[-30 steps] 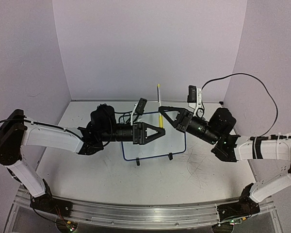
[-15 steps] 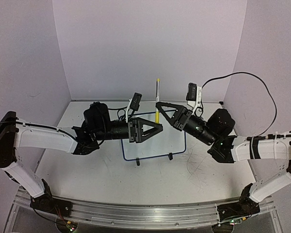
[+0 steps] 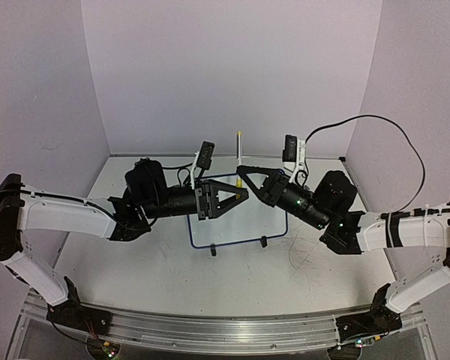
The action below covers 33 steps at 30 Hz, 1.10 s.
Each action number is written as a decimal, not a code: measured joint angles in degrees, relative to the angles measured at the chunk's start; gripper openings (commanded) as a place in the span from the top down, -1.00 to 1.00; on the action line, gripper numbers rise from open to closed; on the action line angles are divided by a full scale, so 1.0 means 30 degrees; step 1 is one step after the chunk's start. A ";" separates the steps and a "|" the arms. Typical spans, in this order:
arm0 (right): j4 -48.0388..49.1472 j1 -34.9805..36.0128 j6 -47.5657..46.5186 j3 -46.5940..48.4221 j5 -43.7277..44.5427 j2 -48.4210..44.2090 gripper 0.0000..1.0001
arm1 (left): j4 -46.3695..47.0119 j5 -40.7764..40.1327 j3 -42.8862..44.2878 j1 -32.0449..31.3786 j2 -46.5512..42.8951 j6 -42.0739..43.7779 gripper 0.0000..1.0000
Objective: Write a sentence on the whiteboard
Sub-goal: Pass from the right arm to the left, then pass from the left arm to the right
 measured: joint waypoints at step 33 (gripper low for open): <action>-2.4105 -0.2651 -1.0403 0.9001 -0.0717 -0.1918 -0.45 | -1.3677 -0.4237 0.1865 0.0171 -0.2303 1.3501 1.00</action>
